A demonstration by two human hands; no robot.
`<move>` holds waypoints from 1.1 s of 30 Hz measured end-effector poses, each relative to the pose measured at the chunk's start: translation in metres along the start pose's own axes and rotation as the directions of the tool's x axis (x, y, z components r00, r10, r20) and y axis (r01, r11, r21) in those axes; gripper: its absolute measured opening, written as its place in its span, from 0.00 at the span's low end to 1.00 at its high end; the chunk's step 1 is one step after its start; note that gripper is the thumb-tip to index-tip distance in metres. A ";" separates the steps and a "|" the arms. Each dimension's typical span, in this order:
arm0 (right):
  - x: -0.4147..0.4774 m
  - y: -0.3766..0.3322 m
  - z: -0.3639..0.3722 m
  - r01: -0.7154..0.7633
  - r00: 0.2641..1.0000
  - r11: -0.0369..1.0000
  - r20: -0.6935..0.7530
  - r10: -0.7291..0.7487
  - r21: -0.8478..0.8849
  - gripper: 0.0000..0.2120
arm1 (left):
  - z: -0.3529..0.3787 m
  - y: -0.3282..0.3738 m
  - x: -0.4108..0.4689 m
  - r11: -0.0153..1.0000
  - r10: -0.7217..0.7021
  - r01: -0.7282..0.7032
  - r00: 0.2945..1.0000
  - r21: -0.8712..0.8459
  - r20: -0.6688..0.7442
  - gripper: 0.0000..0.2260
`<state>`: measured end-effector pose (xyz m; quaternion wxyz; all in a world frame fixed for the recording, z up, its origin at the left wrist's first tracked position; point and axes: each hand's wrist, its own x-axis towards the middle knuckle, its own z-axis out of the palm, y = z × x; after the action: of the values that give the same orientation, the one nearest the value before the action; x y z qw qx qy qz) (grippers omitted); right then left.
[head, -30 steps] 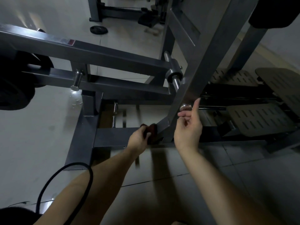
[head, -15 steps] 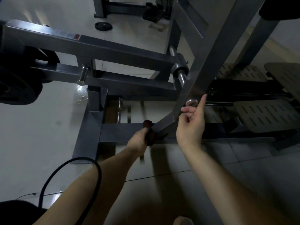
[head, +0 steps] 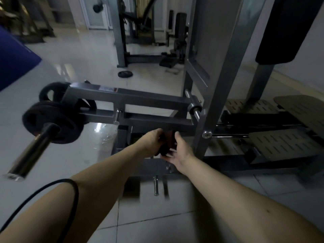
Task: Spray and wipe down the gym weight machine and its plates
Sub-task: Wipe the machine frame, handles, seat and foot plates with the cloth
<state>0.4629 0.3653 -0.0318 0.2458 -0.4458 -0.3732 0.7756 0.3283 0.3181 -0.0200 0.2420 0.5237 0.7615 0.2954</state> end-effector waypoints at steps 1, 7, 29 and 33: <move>-0.006 -0.009 0.007 -0.024 0.999 1.000 0.037 0.024 0.003 0.22 | -0.012 0.005 -0.004 1.000 0.009 -0.009 1.000 0.003 0.007 0.04; -0.031 -0.057 0.041 -0.134 0.977 0.983 0.185 0.110 0.124 0.19 | -0.059 0.017 -0.025 0.997 0.075 -0.076 0.993 -0.002 -0.095 0.03; 0.113 -0.106 0.054 0.347 0.848 0.847 -0.521 -0.100 0.402 0.13 | -0.131 -0.036 0.072 0.777 0.292 0.121 0.799 0.617 -0.525 0.14; 0.124 -0.112 0.096 0.235 0.806 0.944 -0.588 -0.057 0.230 0.22 | -0.144 -0.055 0.082 0.693 0.280 0.140 0.851 0.707 -0.444 0.20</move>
<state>0.3241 0.4865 0.0253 0.4694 -0.5867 -0.1966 0.6299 0.1674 0.3519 0.0389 -0.2082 0.5056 0.8295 0.1142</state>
